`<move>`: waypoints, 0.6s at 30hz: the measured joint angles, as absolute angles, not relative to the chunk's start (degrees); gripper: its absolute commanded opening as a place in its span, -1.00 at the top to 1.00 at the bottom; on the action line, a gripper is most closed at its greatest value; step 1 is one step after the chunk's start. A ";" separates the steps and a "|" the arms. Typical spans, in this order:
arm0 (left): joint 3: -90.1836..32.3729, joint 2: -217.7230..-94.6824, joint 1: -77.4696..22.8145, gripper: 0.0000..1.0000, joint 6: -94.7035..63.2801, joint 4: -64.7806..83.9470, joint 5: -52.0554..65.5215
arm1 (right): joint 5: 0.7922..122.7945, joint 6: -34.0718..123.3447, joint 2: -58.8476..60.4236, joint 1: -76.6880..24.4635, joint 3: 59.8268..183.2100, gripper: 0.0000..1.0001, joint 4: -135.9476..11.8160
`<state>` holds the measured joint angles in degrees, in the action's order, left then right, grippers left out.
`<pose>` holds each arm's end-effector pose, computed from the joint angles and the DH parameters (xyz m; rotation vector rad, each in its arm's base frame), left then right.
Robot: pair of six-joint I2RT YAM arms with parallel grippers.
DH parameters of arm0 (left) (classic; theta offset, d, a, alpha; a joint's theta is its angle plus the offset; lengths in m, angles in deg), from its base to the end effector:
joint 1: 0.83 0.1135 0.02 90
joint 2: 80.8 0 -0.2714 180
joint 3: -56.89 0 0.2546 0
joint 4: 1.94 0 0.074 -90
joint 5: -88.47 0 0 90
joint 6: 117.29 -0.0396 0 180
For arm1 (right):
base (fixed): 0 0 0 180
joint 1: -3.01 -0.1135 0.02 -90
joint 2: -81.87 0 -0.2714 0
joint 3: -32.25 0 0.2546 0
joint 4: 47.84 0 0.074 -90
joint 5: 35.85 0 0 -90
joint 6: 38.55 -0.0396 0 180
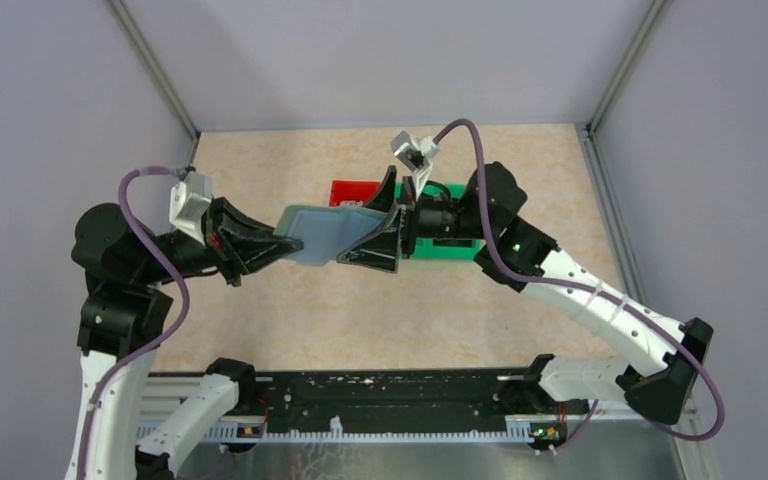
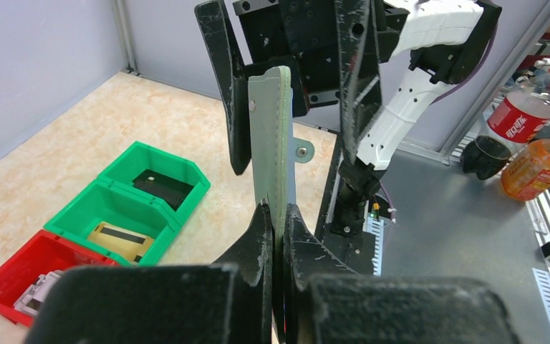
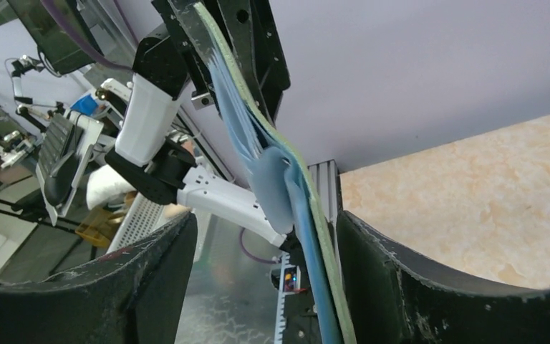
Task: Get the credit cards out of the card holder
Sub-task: Remove the credit card from the card holder.
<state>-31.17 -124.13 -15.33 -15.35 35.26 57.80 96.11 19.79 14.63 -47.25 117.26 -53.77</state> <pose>0.0852 -0.0572 0.4913 0.9066 1.3292 -1.1001 0.1450 0.2159 0.4627 -0.9348 1.3562 1.6336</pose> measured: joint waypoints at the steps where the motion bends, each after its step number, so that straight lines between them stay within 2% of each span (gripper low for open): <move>1: -31.06 -124.02 -15.33 1.00 -15.35 35.26 57.54 | 95.34 19.73 14.34 -48.12 117.26 -0.44 -53.48; 3: -30.69 -123.76 -15.33 1.00 -15.32 35.22 56.73 | 93.40 19.68 13.77 -49.76 117.26 -0.57 -52.91; 7: -28.92 -122.88 -15.31 1.00 -14.47 34.56 55.14 | 85.75 19.73 12.92 -52.78 117.26 -0.56 -51.91; 13: -27.00 -122.55 -15.31 1.00 -9.45 32.00 54.96 | 72.61 21.74 11.65 -55.97 117.26 -0.13 -52.85; 16: -26.45 -122.49 -15.09 1.00 -7.43 30.91 54.44 | 68.96 21.91 11.50 -56.80 117.26 0.20 -52.89; 18: -26.27 -122.49 -14.81 0.95 -7.02 30.25 53.74 | 67.74 21.74 11.85 -57.10 117.26 0.51 -52.87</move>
<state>-26.27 -122.49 -14.81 -7.02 30.25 53.74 67.74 21.74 11.85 -57.10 117.26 -52.87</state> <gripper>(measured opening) 0.026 0.430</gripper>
